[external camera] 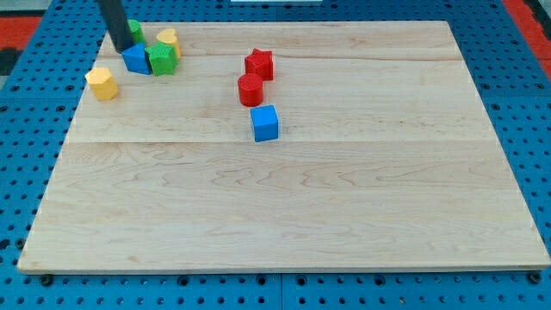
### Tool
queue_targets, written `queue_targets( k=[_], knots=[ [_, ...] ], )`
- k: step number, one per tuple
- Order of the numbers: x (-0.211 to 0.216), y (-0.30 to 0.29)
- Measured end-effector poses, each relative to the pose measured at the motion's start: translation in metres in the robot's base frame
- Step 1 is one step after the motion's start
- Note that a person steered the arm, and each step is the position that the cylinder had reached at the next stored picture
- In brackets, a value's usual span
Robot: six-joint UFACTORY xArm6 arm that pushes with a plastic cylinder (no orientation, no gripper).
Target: Place the blue triangle at the bottom right of the yellow hexagon
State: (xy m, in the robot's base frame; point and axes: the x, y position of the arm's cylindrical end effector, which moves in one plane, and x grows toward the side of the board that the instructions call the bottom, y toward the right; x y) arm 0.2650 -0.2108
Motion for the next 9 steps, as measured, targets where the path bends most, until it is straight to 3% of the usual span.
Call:
queue_targets(
  k=[1,2,3,4,5,6,7,8,9],
  knots=[
    [0.033,0.044],
    [0.029,0.026],
    [-0.013,-0.005],
    [0.023,-0.022],
    [0.03,0.063],
    [0.095,0.059],
    [0.022,0.088],
    [0.023,0.051],
    [0.078,0.053]
  ],
)
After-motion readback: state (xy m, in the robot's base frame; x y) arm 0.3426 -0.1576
